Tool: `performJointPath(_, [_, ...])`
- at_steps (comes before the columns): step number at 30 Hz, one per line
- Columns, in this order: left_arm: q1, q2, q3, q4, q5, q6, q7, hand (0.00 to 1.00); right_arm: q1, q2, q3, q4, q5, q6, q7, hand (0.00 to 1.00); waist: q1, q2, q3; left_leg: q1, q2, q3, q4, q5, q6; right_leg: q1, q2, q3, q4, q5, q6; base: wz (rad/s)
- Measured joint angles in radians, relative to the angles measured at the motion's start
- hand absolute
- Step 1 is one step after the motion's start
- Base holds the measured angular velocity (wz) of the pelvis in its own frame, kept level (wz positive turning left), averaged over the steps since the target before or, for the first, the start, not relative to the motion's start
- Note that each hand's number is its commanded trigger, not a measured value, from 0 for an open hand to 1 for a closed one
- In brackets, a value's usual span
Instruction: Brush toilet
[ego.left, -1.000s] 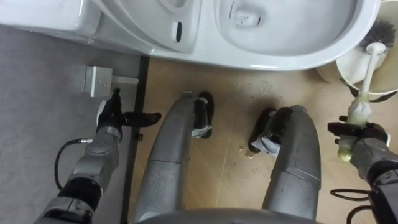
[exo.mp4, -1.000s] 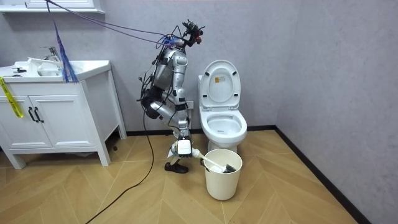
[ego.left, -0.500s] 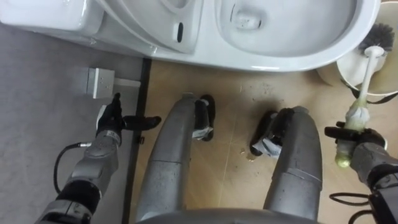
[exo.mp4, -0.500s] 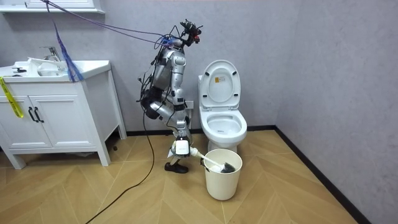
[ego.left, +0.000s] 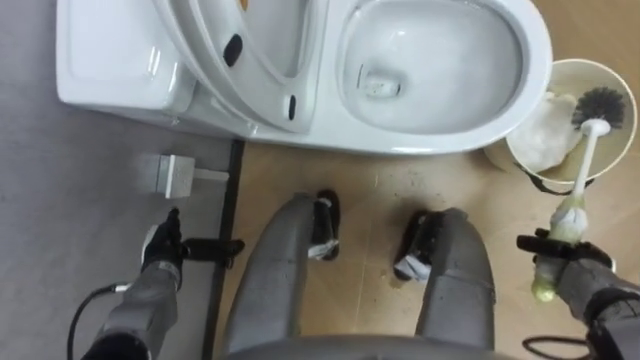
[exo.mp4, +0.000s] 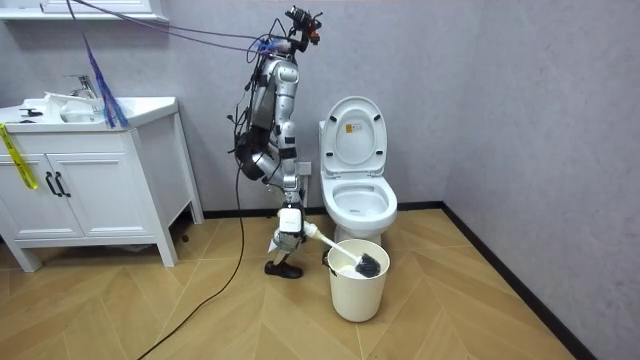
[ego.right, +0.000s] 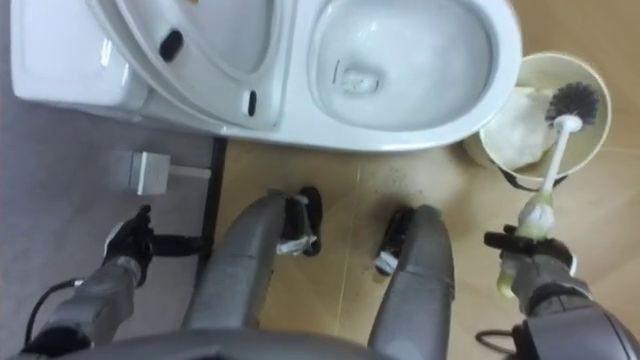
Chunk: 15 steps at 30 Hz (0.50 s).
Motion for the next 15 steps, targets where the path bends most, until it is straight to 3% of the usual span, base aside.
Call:
performJointPath(2, [0.003, 0.001, 0.000, 0.046, 0.000, -0.016, 0.000, 0.00, 0.003, 0.021, -0.021, 0.005, 0.017, 0.000, -0.003, 1.00, -0.006, -0.017, -0.0006, 0.072, 0.000, -0.003, -0.059, 0.008, -0.006, 0.075, 0.012, -0.011, -0.065, 0.010, 0.005, 0.00])
performJointPath(6, [0.010, 0.003, 0.002, 0.103, 0.010, -0.025, -0.004, 0.00, 0.033, 0.033, -0.061, -0.002, 0.030, -0.012, -0.010, 1.00, -0.014, -0.026, -0.0037, 0.177, 0.003, -0.012, -0.122, 0.009, -0.008, 0.205, 0.022, -0.050, -0.152, 0.017, 0.014, 0.13])
performJointPath(11, [0.076, -0.001, 0.077, 0.108, 0.036, -0.026, -0.016, 0.00, 0.103, 0.041, -0.108, -0.044, 0.004, -0.030, -0.032, 1.00, -0.016, -0.047, -0.0143, 0.353, -0.004, -0.016, -0.233, 0.011, -0.011, 0.393, 0.044, -0.065, -0.288, 0.029, 0.042, 0.06])
performJointPath(15, [0.132, -0.008, 0.107, 0.096, 0.065, -0.027, -0.018, 0.00, 0.169, 0.067, -0.109, -0.094, -0.109, -0.031, -0.058, 1.00, -0.022, -0.066, -0.0244, 0.475, -0.004, -0.017, -0.299, 0.013, -0.015, 0.532, 0.061, -0.087, -0.387, 0.042, 0.053, 0.07])
